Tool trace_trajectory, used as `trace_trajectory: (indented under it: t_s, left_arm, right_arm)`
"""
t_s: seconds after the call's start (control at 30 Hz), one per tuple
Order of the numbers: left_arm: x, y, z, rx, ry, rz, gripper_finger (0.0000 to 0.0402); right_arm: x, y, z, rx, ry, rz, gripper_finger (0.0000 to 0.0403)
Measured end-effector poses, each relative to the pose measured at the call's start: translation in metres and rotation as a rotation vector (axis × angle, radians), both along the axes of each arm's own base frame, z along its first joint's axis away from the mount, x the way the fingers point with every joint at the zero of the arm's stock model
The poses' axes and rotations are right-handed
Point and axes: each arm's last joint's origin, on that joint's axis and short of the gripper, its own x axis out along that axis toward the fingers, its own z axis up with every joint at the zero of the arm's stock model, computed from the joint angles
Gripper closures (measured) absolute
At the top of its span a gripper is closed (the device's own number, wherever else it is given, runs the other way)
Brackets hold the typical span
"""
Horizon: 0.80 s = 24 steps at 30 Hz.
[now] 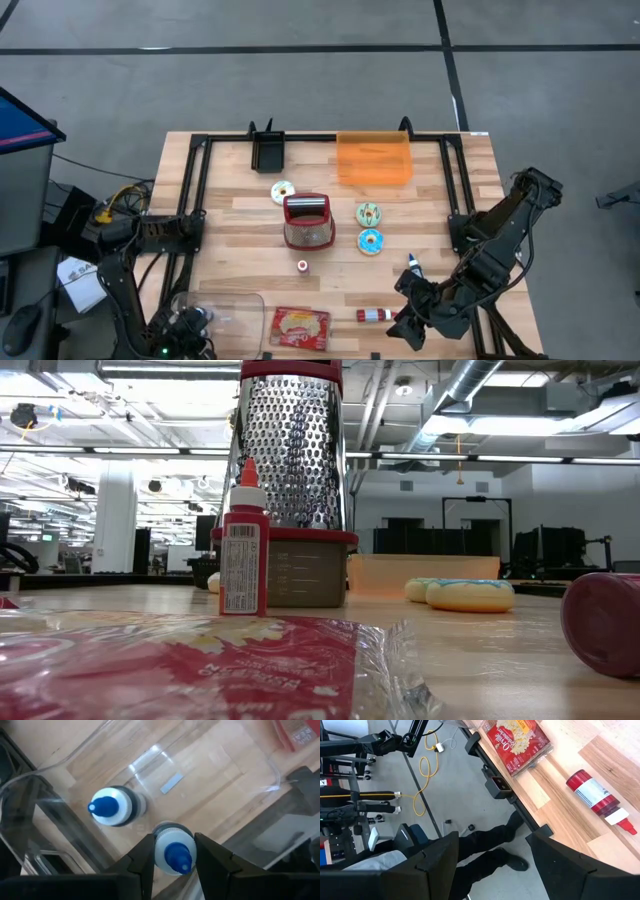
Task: Pick & Place Food Item
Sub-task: Put the left blue food coloring bottle into the transparent bin
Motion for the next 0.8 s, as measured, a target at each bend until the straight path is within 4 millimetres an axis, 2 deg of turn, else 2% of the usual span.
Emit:
trace_trajectory:
  t_s: [0.47,0.67,0.8]
  left_arm:
    - [-0.0038,0.0002,-0.0076,0.000,0.001,-0.033,0.0295]
    - [-0.0041,0.0001,-0.0076,0.000,0.004,-0.035,0.0255]
    - [-0.0042,0.0000,-0.0077,0.000,0.005,-0.037,0.0264]
  right_arm:
    - [-0.0001,0.0001,-0.0001,0.006,0.005,-0.003,0.0163]
    - [-0.0001,0.0001,-0.0001,0.006,0.005,-0.003,0.0163]
    - [0.0000,0.0001,-0.0001,0.006,0.004,-0.003,0.0163]
